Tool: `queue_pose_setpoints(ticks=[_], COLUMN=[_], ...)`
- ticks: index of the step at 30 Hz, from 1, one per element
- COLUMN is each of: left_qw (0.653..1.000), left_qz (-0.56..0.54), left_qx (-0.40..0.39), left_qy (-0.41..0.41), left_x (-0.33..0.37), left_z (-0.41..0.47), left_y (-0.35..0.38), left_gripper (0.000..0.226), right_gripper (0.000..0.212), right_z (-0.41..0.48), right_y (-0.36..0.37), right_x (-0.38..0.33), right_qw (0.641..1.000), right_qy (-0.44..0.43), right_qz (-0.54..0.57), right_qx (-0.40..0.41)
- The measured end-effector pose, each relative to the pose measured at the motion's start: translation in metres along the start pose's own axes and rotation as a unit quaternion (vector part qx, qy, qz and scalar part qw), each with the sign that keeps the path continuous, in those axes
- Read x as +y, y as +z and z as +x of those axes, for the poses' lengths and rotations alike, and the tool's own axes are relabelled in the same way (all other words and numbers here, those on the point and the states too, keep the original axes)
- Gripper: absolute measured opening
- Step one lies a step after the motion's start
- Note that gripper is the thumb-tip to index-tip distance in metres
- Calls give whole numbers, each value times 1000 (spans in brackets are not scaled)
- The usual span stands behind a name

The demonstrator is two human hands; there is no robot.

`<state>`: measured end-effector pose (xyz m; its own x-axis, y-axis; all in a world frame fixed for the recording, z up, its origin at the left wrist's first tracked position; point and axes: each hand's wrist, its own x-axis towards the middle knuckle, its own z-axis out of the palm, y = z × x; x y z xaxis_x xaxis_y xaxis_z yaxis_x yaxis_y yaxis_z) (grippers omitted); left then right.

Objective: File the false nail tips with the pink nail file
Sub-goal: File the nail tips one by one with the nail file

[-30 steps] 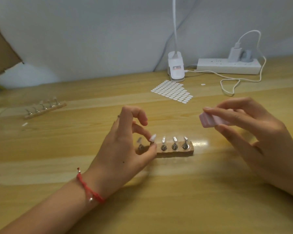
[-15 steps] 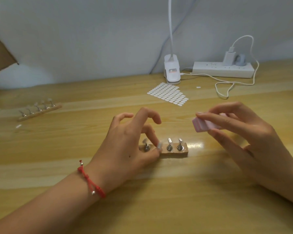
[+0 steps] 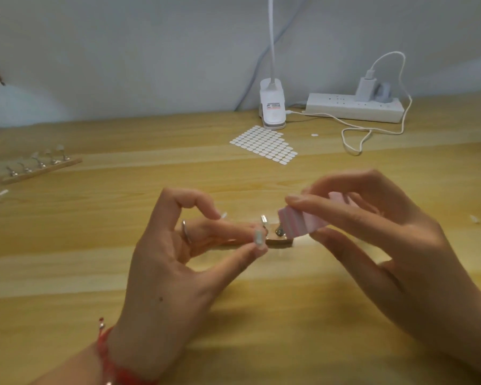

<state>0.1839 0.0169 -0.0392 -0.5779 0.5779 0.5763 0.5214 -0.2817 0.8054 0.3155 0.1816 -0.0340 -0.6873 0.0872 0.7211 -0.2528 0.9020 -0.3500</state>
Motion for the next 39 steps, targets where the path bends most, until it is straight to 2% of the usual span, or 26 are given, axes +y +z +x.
queue_pose_setpoints(ticks=[3,10,20,22,24,25,28,30,34,37,39], left_qw=[999,998,994,994,995,996,997,998,999,998,998], left_qz=[-37,55,107,102,95,89,74,61,27,1,-16], left_qx=[1,-22,-22,-27,-28,-25,-16,-12,-7,1,-7], left_qy=[-39,1,20,21,15,10,-6,-13,-37,-59,-61], left_x=[0,2,-2,-1,-2,-2,-3,-2,-2,-3,-4], left_z=[0,2,-1,0,0,-1,-1,0,2,2,2], left_y=[-1,-2,-1,-1,-1,-1,-3,-3,-2,-2,-1], left_gripper=[41,42,44,44,44,43,42,42,45,53,50], right_gripper=[33,33,31,33,32,30,32,32,30,33,31], right_z=[0,1,4,5,5,4,3,2,2,4,3], right_y=[3,11,9,9,10,10,11,11,13,13,16], right_x=[-11,-17,-21,-19,-20,-22,-22,-21,-20,-20,-23], right_qw=[999,998,997,997,992,991,997,998,997,998,998], right_qy=[15,40,-11,22,74,69,-2,14,-23,-1,-25], right_qz=[20,12,-25,-13,69,82,-16,-7,-30,-8,-14], right_qx=[-22,-53,-69,-67,-69,-80,-80,-69,-66,-64,-61])
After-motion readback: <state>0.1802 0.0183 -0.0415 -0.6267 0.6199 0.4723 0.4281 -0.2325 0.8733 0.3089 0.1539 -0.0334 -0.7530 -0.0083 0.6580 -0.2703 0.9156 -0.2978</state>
